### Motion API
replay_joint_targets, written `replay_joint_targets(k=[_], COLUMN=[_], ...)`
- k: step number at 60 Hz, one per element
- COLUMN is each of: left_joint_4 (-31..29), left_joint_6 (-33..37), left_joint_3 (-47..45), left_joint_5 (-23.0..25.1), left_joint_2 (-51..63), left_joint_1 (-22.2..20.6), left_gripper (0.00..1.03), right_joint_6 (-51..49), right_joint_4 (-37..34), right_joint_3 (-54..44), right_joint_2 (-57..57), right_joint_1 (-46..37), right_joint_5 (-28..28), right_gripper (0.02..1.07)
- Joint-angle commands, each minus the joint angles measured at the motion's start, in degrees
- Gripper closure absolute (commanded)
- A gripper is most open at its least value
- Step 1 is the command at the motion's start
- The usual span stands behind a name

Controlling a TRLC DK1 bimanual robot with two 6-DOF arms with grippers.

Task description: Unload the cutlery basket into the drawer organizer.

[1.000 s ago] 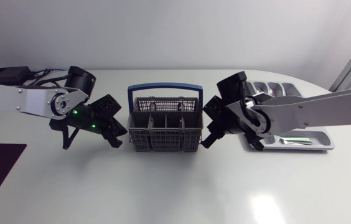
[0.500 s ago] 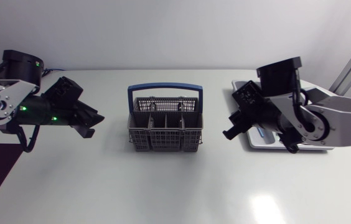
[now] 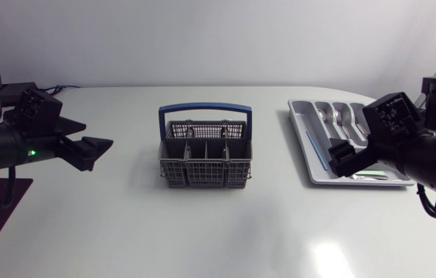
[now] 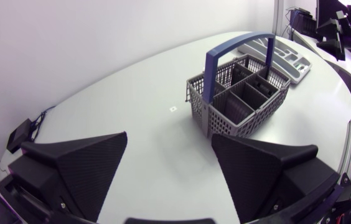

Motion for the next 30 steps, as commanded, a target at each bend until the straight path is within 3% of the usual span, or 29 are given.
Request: replay_joint_targets(k=[1,30], left_joint_4=[0.16,12.99], left_joint_6=[-2.6,-8.23], left_joint_3=[-3.5,-18.88], left_joint_5=[-0.82,-0.91], left_joint_2=[-1.61,-20.85], left_joint_1=[-0.16,1.77], left_gripper=[0.05,0.05], right_joint_6=[2.62,3.1], right_joint_4=[-0.24,4.55], right_joint_3=[-4.0,-17.5], right_joint_2=[-2.93,-24.38], right_joint_1=[-1.62,-3.55], right_joint_5=[-0.4,-1.16], right_gripper=[0.06,0.06])
